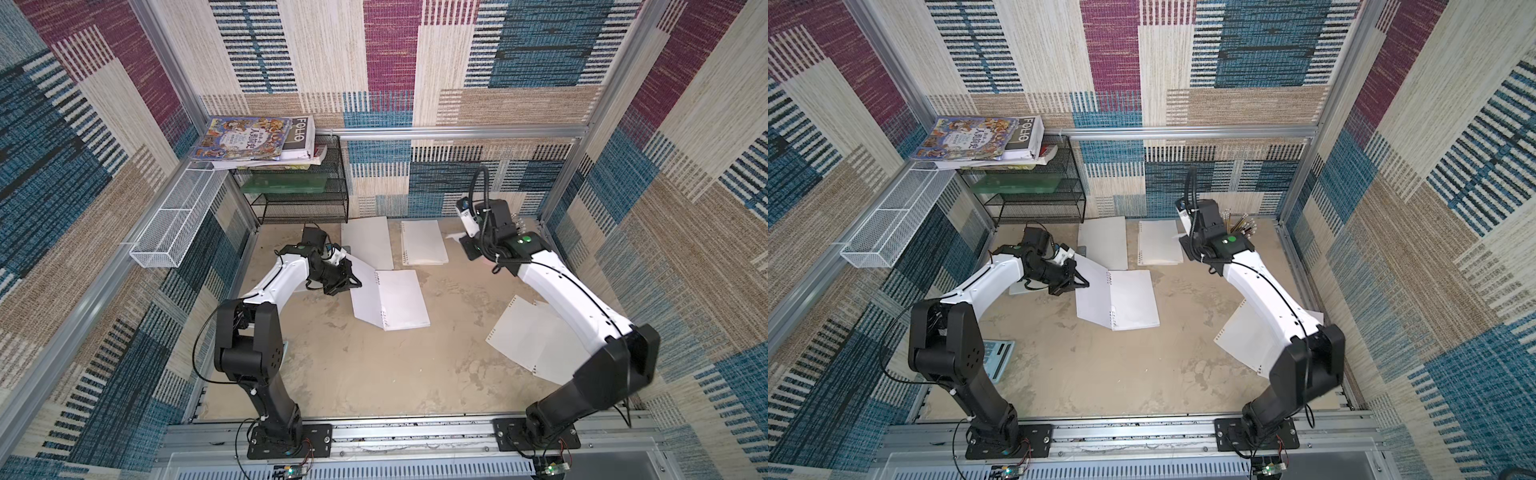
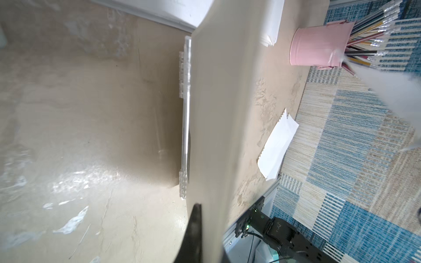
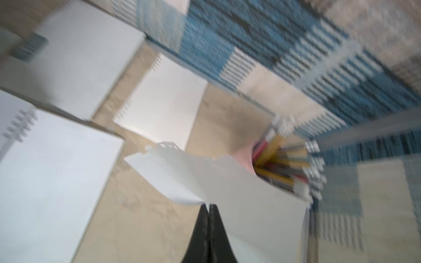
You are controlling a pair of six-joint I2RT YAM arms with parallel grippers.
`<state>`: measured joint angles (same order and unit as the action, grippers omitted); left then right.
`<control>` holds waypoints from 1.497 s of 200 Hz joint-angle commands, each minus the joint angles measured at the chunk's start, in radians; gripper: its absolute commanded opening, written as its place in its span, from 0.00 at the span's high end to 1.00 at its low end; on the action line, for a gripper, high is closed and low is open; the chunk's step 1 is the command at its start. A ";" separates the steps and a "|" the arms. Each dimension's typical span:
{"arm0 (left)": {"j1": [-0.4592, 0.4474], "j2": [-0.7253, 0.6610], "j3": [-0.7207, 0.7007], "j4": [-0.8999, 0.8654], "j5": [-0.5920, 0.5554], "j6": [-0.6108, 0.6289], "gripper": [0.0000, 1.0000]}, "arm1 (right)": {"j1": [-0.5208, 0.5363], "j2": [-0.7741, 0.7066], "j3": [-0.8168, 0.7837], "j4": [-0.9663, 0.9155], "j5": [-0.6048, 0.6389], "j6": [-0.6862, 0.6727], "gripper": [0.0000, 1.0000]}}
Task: Tear off pages from different notebooks
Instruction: Place the paper at the center of the board, then close the notebook at the center of the board.
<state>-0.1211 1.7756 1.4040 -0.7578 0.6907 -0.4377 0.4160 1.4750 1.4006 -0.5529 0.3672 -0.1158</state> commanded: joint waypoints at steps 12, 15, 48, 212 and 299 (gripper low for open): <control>0.001 -0.004 0.046 -0.117 -0.085 0.014 1.00 | -0.040 -0.281 -0.367 0.020 0.349 0.305 1.00; 0.001 -0.004 0.048 -0.120 -0.090 0.014 1.00 | -0.049 -0.300 -0.391 0.013 0.347 0.335 1.00; -0.002 0.002 0.108 -0.182 -0.180 0.014 1.00 | -0.127 -0.401 -0.571 -0.040 0.193 0.624 1.00; -0.246 0.209 0.574 -0.408 -0.446 -0.101 0.79 | -0.185 -0.450 -0.592 0.224 -0.395 0.555 0.04; -0.319 0.422 0.677 -0.257 -0.186 -0.118 0.76 | -0.176 -0.219 -0.592 0.287 -0.396 0.716 0.05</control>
<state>-0.4561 2.2063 2.0785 -1.0519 0.4358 -0.5694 0.2100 1.2228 0.7799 -0.1726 -0.1539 0.5343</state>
